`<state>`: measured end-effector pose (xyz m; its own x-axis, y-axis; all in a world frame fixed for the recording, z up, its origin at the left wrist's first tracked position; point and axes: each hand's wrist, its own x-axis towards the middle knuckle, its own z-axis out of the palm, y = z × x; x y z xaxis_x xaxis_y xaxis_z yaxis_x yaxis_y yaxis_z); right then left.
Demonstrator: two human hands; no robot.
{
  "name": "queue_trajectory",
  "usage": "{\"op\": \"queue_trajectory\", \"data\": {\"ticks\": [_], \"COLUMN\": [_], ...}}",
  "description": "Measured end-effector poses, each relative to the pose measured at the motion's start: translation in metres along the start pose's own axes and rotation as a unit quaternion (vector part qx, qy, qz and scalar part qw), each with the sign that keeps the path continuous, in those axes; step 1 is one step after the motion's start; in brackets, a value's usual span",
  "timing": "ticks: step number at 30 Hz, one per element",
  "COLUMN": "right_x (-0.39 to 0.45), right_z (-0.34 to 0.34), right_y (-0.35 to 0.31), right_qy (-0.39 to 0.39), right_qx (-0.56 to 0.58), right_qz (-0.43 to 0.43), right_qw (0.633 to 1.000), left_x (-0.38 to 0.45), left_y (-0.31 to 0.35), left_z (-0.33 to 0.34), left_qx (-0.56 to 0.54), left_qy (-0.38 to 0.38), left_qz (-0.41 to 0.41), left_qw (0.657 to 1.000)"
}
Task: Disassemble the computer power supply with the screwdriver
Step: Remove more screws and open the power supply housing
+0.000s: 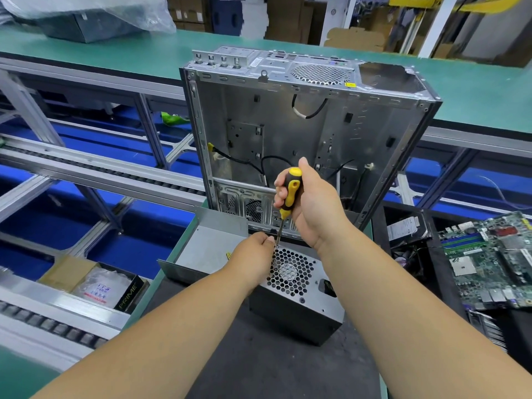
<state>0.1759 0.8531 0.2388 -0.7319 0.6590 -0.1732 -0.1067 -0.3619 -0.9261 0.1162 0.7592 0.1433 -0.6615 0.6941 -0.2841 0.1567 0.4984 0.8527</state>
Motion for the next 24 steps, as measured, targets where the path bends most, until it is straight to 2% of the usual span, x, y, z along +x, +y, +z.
{"op": "queue_trajectory", "data": {"ticks": [4, 8, 13, 17, 20, 22, 24], "right_x": [-0.001, -0.002, -0.010, -0.012, -0.016, -0.022, -0.027], "right_z": [0.001, -0.001, -0.003, 0.001, 0.002, 0.000, 0.000], "right_y": [0.003, 0.002, 0.010, 0.010, 0.010, 0.012, 0.014], "right_qy": [0.014, 0.006, 0.018, 0.066, 0.127, 0.154, 0.177], "right_qx": [0.027, 0.045, -0.001, -0.038, -0.154, -0.286, -0.369], "right_qz": [-0.012, -0.030, -0.074, -0.079, -0.071, -0.103, -0.126], "right_qw": [0.999, 0.999, 0.997, 0.994, 0.977, 0.940, 0.904], "left_x": [0.005, 0.008, 0.017, 0.025, 0.030, 0.033, 0.037], "left_y": [-0.002, -0.003, 0.000, 0.001, 0.000, -0.001, -0.002], "left_z": [-0.013, -0.034, -0.044, -0.044, -0.044, -0.044, -0.043], "left_qx": [0.007, 0.034, 0.069, 0.099, 0.110, 0.109, 0.105], "left_qy": [-0.065, -0.113, -0.119, -0.113, -0.113, -0.117, -0.131], "left_qz": [0.012, 0.085, 0.160, 0.177, 0.188, 0.200, 0.214], "left_qw": [0.998, 0.989, 0.978, 0.973, 0.969, 0.967, 0.962]}}
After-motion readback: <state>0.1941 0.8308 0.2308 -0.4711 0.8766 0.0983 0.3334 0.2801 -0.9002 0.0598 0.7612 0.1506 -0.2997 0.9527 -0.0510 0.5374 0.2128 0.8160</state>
